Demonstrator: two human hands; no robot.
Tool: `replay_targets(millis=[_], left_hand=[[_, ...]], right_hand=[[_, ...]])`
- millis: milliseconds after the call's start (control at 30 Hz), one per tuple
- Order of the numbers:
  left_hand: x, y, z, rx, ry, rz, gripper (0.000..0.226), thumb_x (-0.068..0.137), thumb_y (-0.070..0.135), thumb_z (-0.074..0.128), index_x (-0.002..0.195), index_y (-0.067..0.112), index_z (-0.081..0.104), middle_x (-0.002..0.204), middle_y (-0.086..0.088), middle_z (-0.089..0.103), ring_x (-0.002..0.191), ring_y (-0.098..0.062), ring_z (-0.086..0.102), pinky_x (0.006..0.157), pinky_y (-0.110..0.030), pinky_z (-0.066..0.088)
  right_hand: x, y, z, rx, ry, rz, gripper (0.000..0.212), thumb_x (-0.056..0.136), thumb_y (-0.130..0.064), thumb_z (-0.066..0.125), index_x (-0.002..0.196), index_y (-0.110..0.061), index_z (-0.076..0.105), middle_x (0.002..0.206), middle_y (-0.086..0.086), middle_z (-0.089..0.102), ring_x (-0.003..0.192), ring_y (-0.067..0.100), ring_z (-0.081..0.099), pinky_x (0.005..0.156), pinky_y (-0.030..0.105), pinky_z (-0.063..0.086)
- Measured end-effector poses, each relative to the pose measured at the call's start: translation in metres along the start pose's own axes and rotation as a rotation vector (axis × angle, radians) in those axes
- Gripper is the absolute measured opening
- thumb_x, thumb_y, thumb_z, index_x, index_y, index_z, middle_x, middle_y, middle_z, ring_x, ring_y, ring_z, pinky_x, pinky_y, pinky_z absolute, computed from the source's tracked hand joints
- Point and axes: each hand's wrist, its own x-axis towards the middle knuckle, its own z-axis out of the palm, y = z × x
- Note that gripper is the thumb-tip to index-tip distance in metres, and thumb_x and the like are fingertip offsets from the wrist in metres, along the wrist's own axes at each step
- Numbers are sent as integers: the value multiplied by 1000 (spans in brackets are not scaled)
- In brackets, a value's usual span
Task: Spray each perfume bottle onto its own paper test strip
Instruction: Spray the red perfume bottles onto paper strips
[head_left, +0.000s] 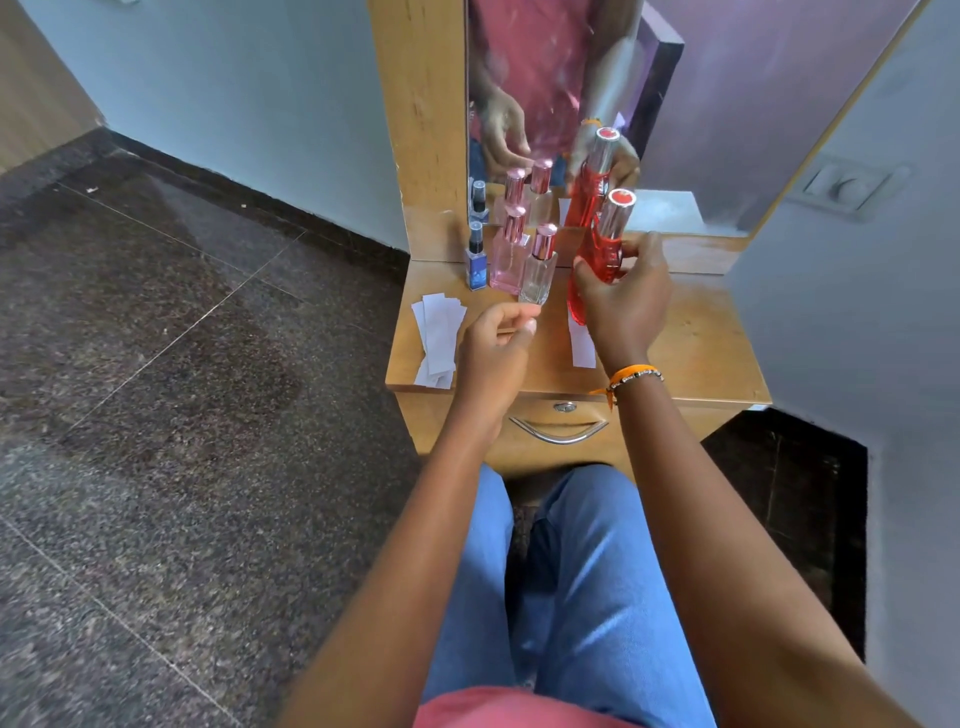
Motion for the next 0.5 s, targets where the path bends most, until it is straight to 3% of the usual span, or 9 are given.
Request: replay_targets(millis=[167, 300, 400, 500], left_hand=[[-1, -1, 2, -13, -6, -7, 19, 93, 13, 50, 104, 21, 63, 103, 12, 60, 102, -6, 56, 87, -18, 43], [-6, 5, -3, -3, -8, 22, 19, 93, 11, 48, 102, 20, 63, 102, 8, 62, 100, -9, 59, 92, -23, 46], [-8, 9, -15, 28, 8, 76, 22, 94, 7, 45, 100, 20, 63, 97, 13, 61, 90, -1, 57, 86, -17, 46], [-4, 2, -33, 155, 127, 131, 23, 90, 3, 49, 99, 17, 63, 97, 11, 60, 92, -6, 57, 79, -14, 44]], right_hand=[[-2, -1, 5, -94, 7, 11, 41, 76, -41, 72, 96, -18, 46, 98, 1, 62, 81, 18, 60, 58, 33, 44], [-21, -2, -5, -95, 83, -40, 54, 77, -43, 71, 111, -10, 46, 113, 7, 50, 95, 11, 48, 64, 22, 32], [-50, -4, -11, 40, 126, -172, 29, 85, -26, 63, 104, -8, 50, 100, 7, 54, 86, 7, 44, 65, 18, 30], [-71, -11, -4, 151, -104, -283, 3, 86, -15, 57, 86, -12, 55, 81, 2, 60, 73, 16, 54, 64, 27, 40]])
